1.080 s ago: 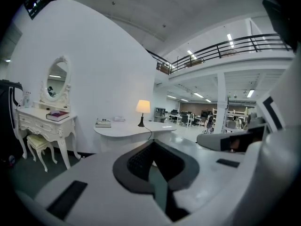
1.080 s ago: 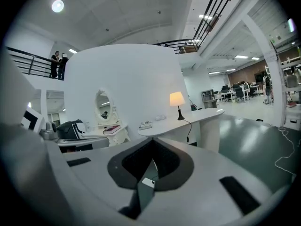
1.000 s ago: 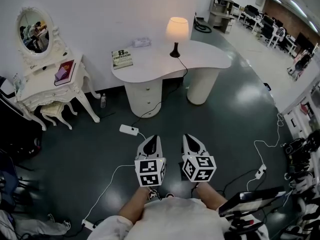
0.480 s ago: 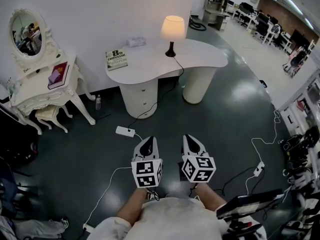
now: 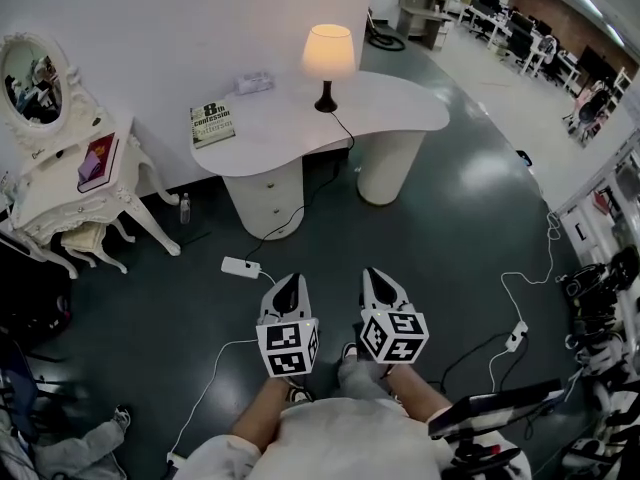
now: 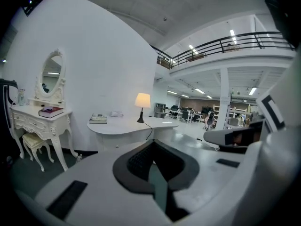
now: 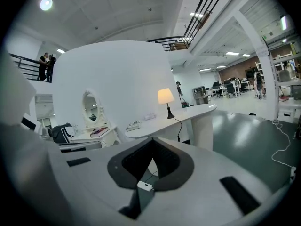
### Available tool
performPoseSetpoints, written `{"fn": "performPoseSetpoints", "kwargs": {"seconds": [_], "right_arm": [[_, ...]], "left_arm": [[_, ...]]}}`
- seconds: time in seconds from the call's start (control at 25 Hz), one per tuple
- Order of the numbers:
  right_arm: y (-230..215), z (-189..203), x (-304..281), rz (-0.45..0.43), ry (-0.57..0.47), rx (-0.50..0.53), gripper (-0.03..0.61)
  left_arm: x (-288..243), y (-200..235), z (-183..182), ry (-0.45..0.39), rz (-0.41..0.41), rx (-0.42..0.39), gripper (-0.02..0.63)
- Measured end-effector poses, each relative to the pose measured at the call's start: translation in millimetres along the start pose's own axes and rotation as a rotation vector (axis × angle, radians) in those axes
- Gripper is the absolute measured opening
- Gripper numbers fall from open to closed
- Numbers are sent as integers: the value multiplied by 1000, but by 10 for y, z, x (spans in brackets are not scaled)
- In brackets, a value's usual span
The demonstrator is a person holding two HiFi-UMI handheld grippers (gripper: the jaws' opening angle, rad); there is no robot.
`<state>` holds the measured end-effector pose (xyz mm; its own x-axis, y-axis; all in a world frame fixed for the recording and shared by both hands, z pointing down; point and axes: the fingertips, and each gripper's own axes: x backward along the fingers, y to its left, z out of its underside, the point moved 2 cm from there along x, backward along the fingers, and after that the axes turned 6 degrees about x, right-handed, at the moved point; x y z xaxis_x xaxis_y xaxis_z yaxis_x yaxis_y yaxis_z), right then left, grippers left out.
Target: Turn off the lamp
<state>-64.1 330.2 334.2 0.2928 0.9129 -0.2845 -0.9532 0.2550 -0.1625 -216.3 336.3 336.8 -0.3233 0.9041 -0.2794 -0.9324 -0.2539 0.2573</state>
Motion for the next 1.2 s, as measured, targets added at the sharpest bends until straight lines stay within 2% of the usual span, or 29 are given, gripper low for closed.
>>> {"fn": "performPoseSetpoints", "kwargs": {"seconds": [0.28,0.64,1.2], "right_arm": [[-454,-217,-381,-42,16,-8,0],[-938,-315,-621,-80,49,1,0],[-1570,-356,-904,-111,90,1,0]], "left_arm": [[-537,-270,-144,1,-30,-18,-3],[-1040,-587,-192,11,-55,-23,-3],[-1539,-894,-113,32,-105,-20,-3]]}}
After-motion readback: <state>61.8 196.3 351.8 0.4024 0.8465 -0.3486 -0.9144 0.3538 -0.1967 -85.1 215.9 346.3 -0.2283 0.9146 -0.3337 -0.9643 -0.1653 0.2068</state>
